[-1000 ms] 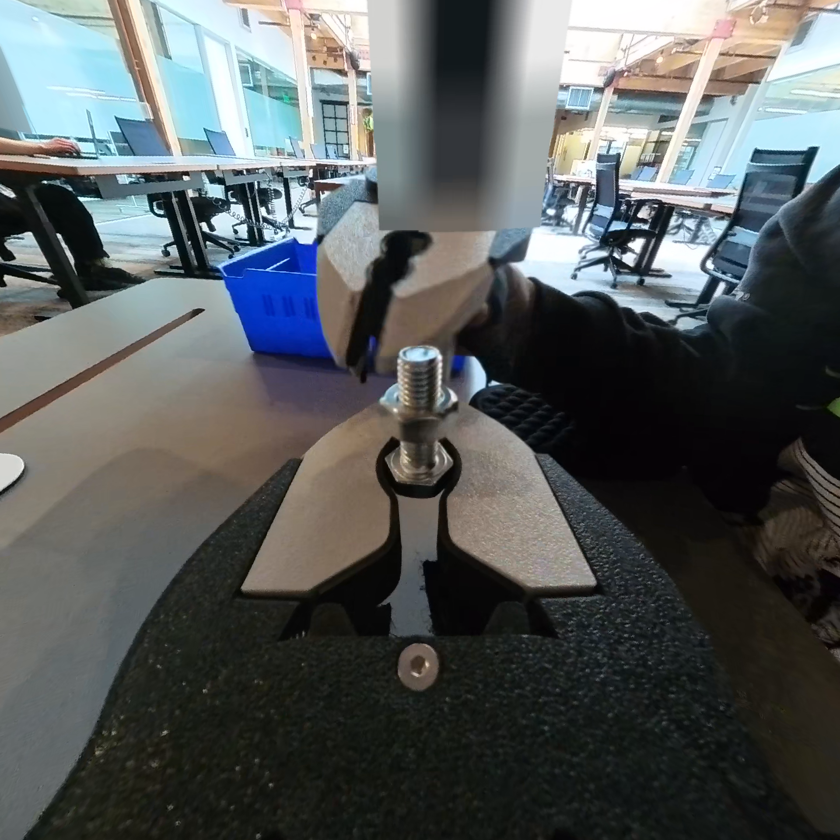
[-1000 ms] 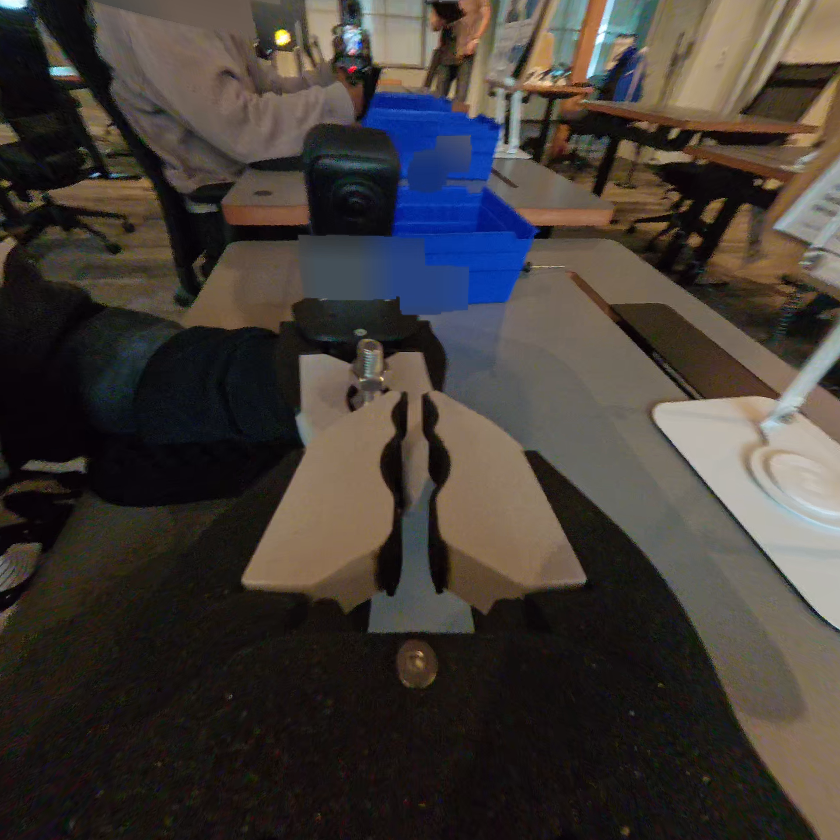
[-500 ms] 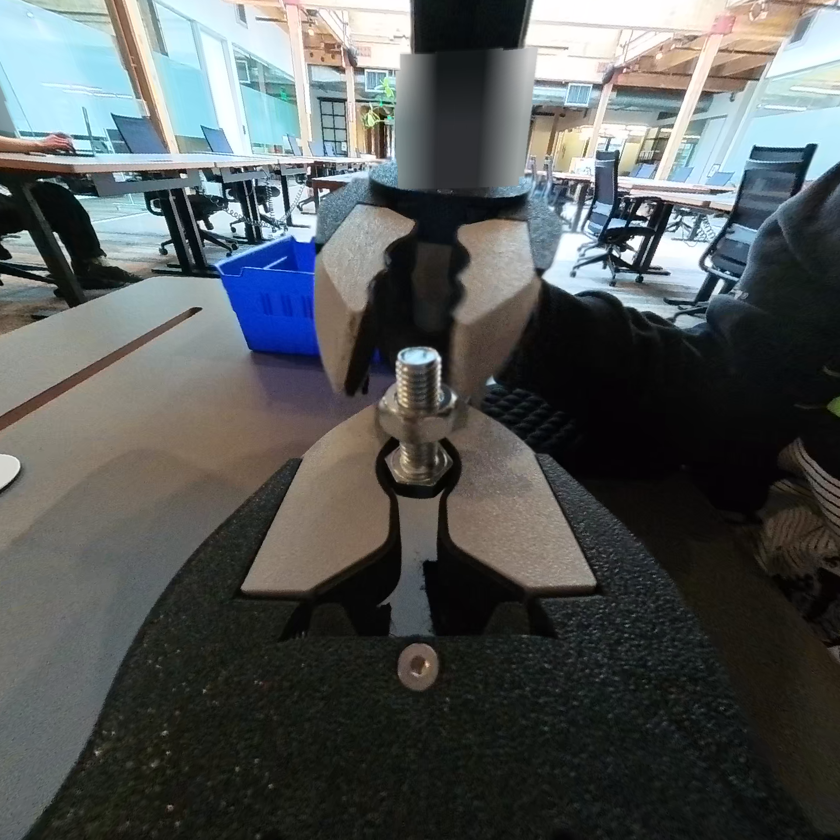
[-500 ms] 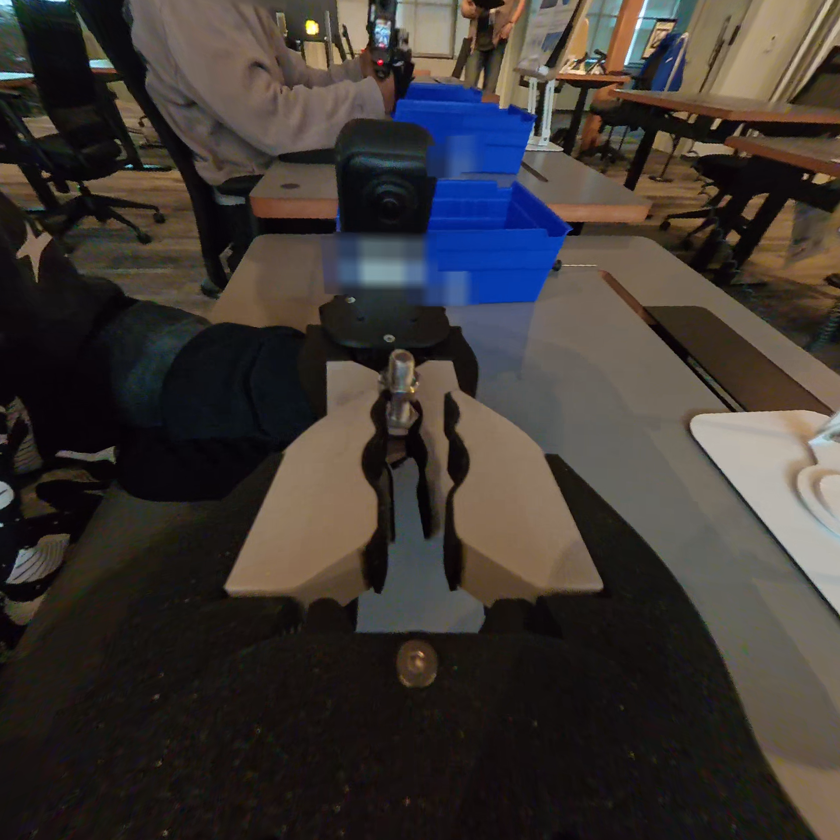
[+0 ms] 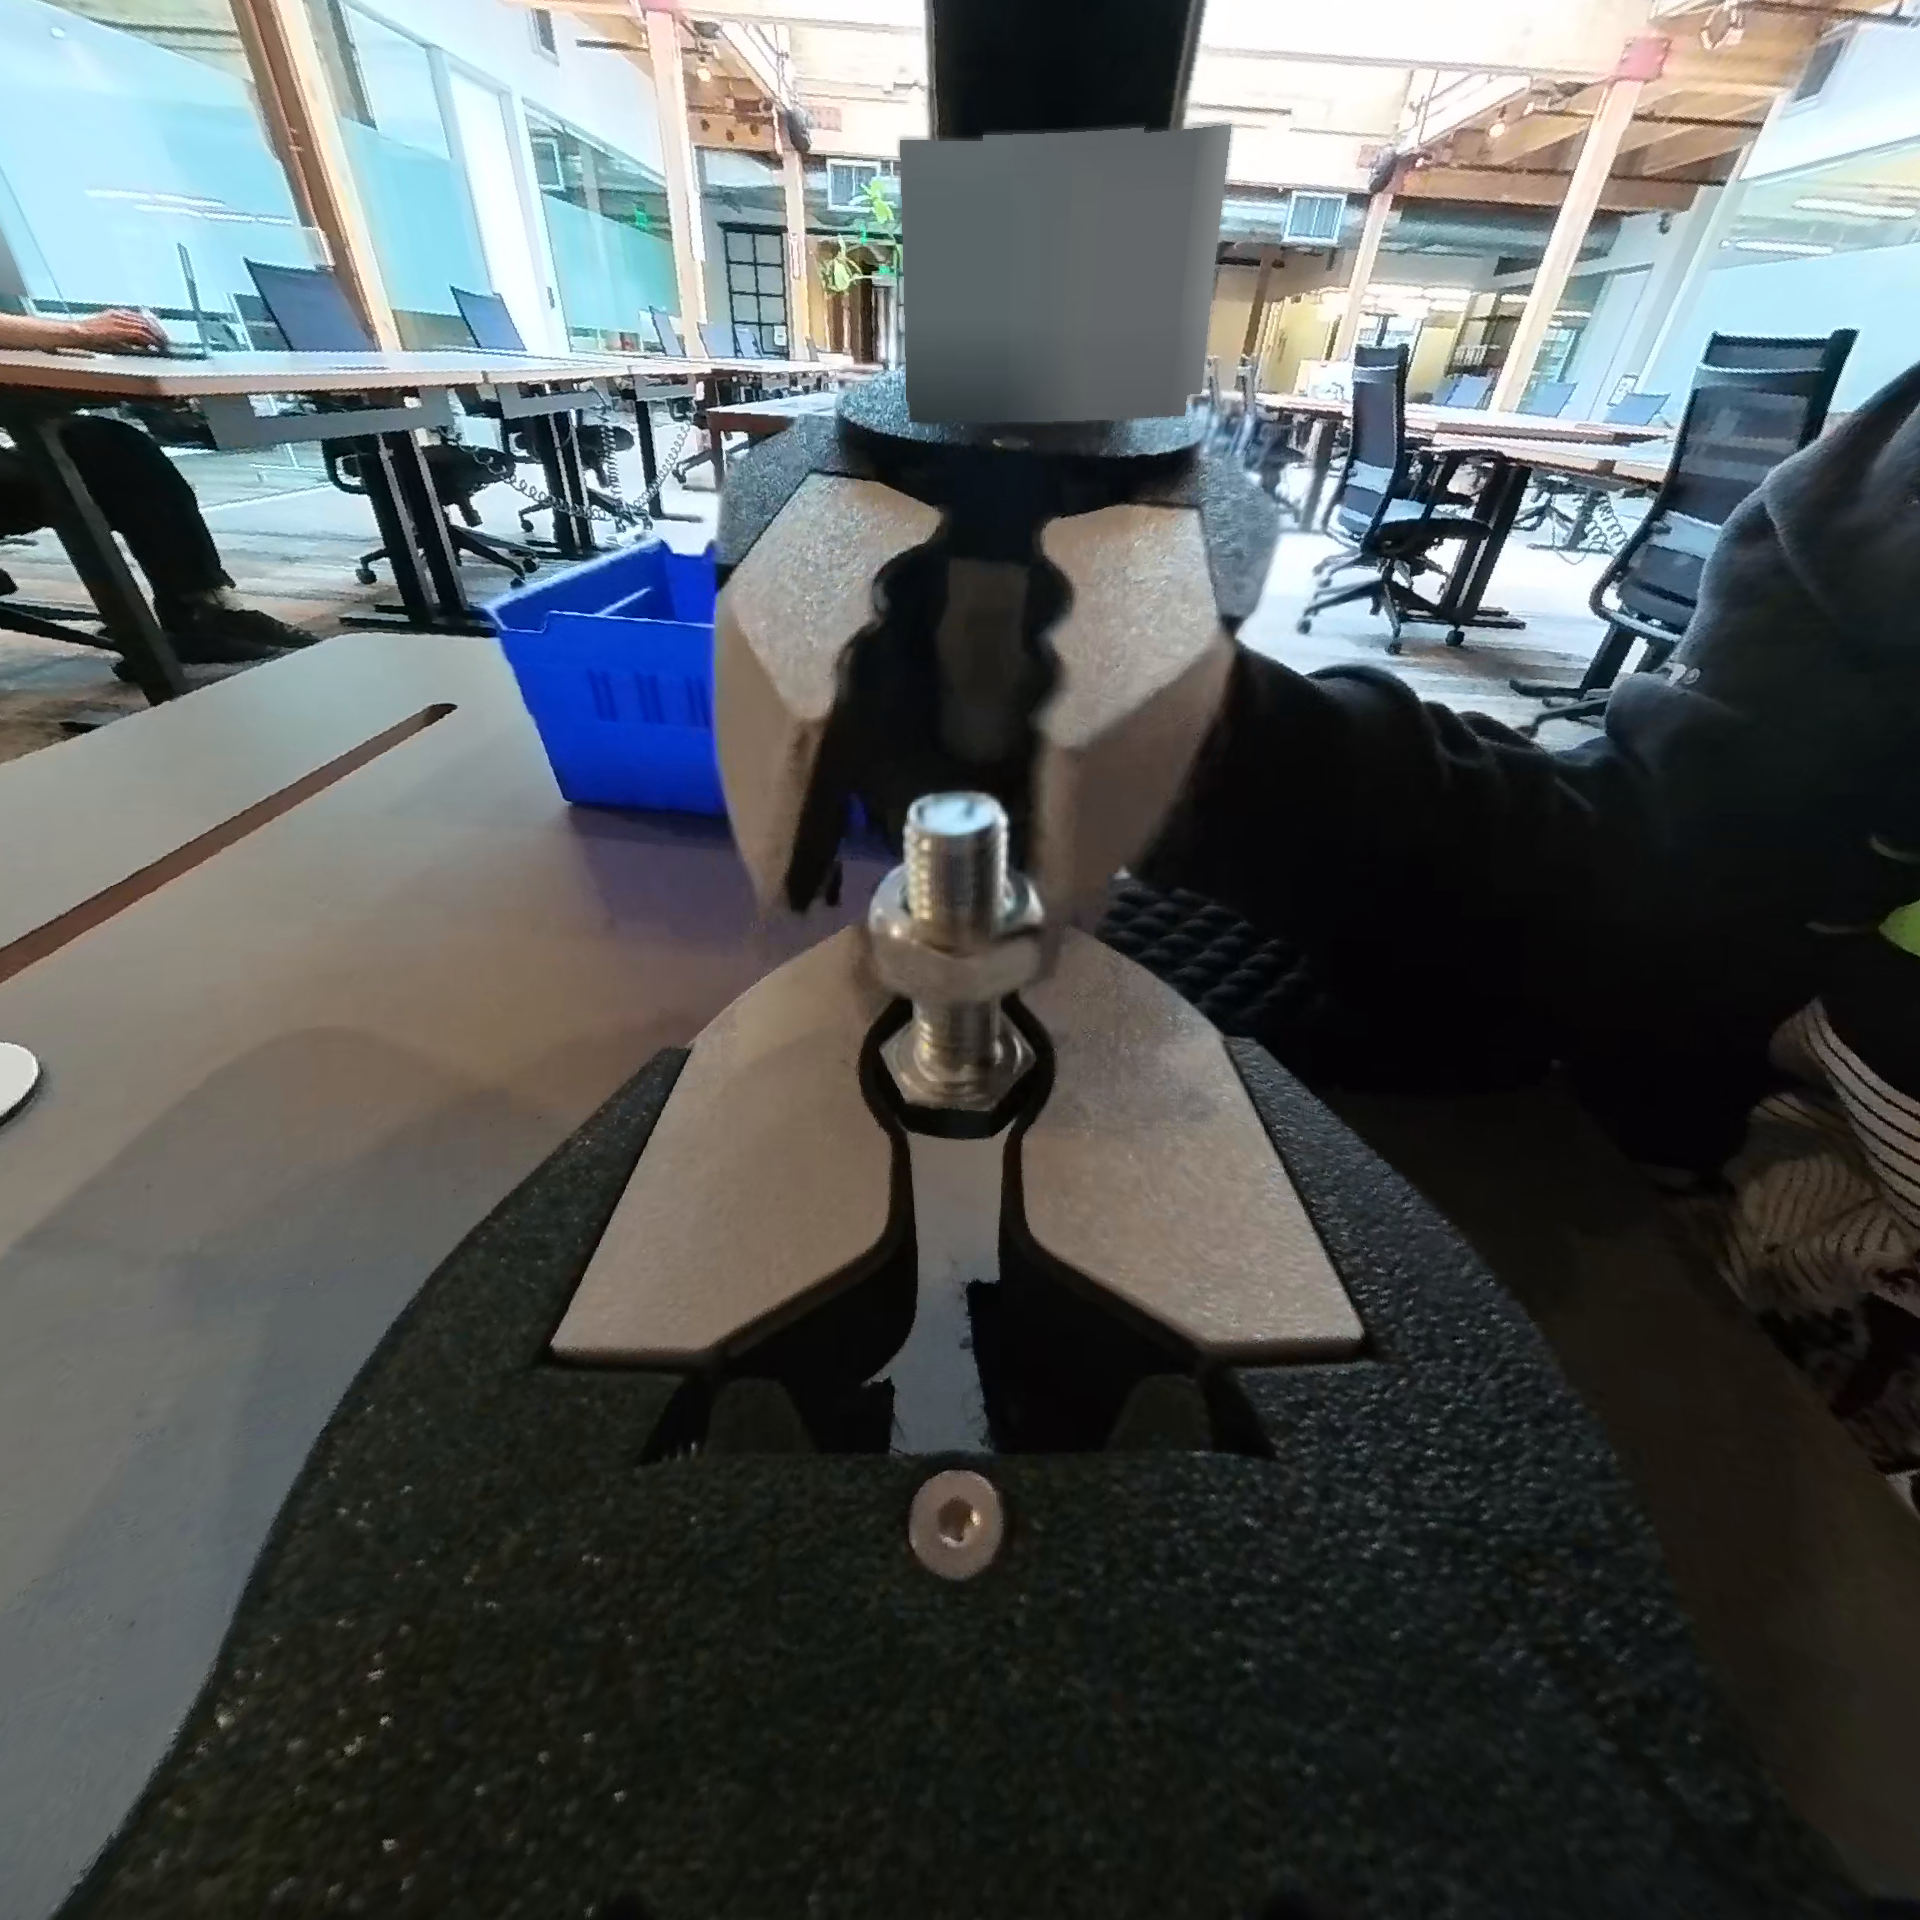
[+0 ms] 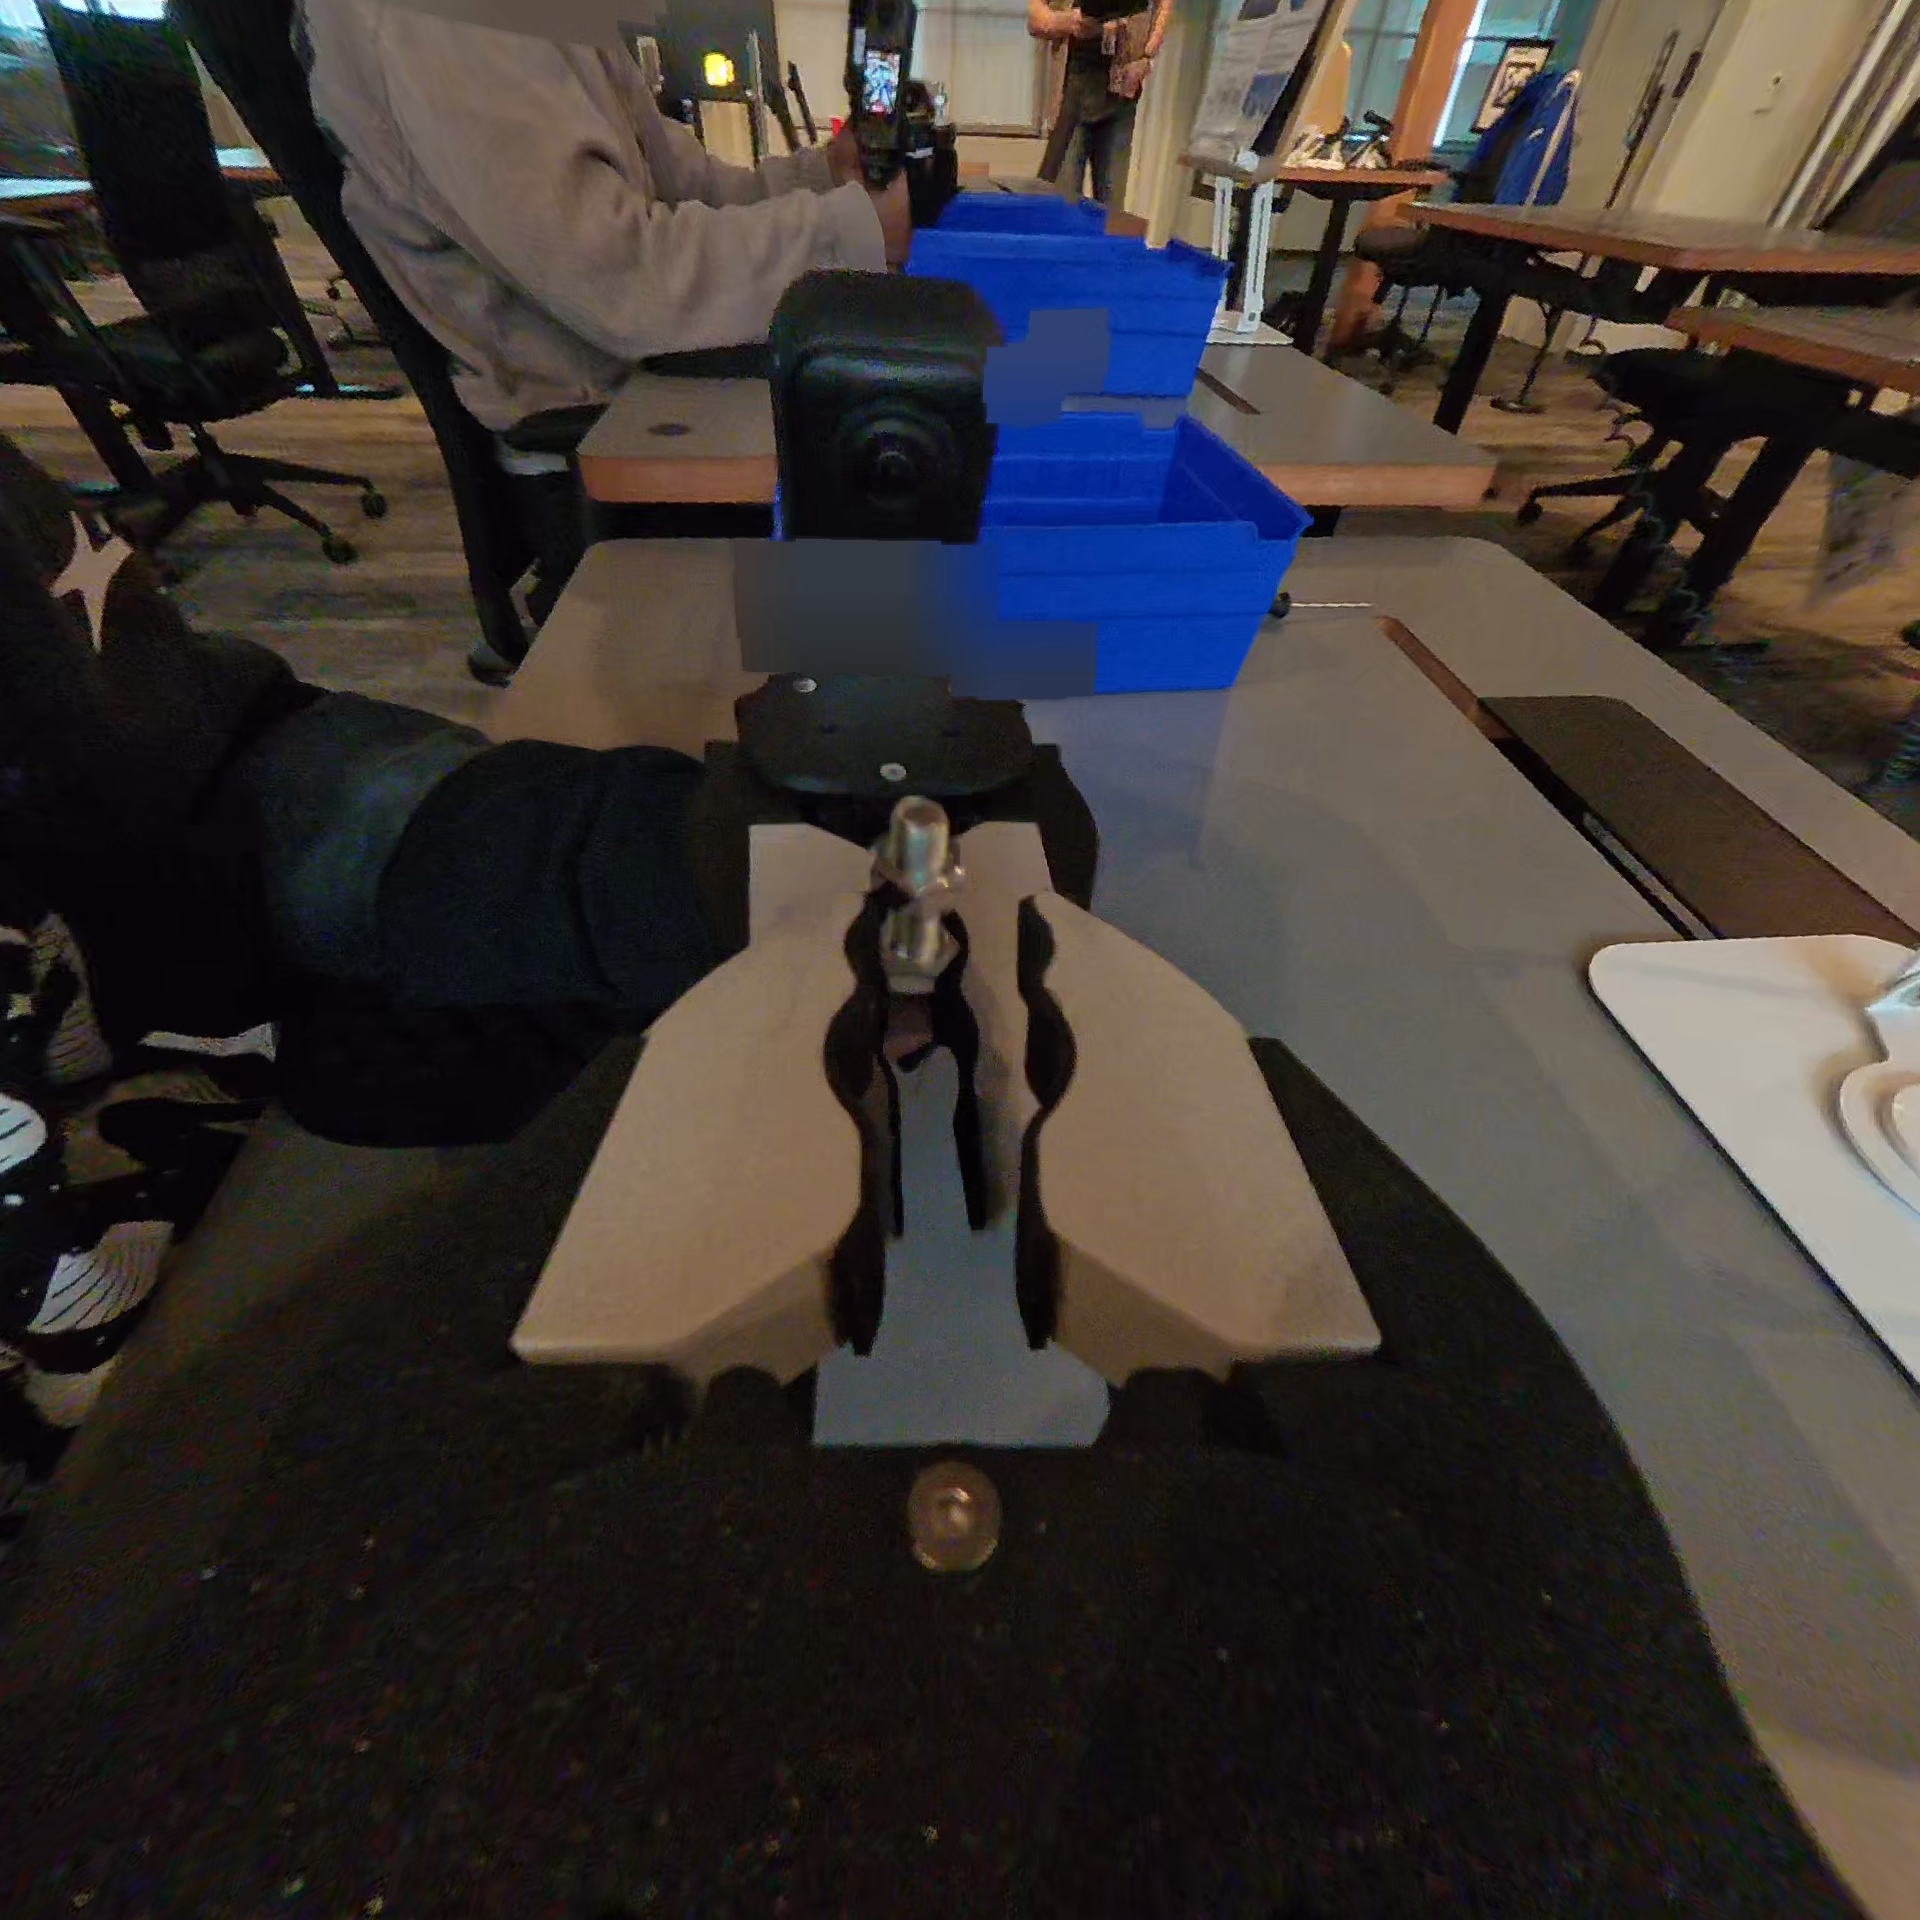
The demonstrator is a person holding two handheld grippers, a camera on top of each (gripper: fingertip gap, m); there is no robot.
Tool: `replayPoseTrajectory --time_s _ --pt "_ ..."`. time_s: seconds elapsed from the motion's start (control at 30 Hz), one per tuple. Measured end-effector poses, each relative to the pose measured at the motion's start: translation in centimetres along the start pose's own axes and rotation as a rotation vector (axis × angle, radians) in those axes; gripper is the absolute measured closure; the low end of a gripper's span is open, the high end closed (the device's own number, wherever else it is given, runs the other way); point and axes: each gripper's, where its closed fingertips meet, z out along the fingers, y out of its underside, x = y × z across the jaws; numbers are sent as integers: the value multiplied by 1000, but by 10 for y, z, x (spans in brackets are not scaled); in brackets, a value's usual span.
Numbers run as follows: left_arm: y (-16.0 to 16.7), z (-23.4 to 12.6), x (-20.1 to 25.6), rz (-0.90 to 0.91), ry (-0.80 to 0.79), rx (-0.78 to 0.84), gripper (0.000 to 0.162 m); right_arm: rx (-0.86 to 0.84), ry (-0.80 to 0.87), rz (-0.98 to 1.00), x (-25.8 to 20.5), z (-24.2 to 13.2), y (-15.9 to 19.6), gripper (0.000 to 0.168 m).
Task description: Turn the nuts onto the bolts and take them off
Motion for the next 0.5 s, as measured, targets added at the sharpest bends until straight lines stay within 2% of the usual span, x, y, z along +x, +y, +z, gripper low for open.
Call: replayPoseTrajectory --time_s 0.03,0.07,0.13,0.27,0.33,0.47,0.5 --pt "-1 -1 0 -1 2 7 149 9 35 10 7 -5 0 161" --pt "-1 -2 0 1 -1 9 149 27 61 16 13 -11 -2 165" --pt "-1 -2 -1 2 -2 5 149 49 48 23 12 -16 -5 164" --pt "1 0 0 5 0 -7 149 43 -17 -1 -3 -3 -7 144" --pt "1 0 0 8 0 -7 151 16 -22 -10 -7 4 -4 139" --pt "0 -1 0 7 0 4 148 6 -2 -4 -1 1 -1 146" --pt "-1 -2 0 6 3 9 149 18 21 6 4 -5 -2 158"
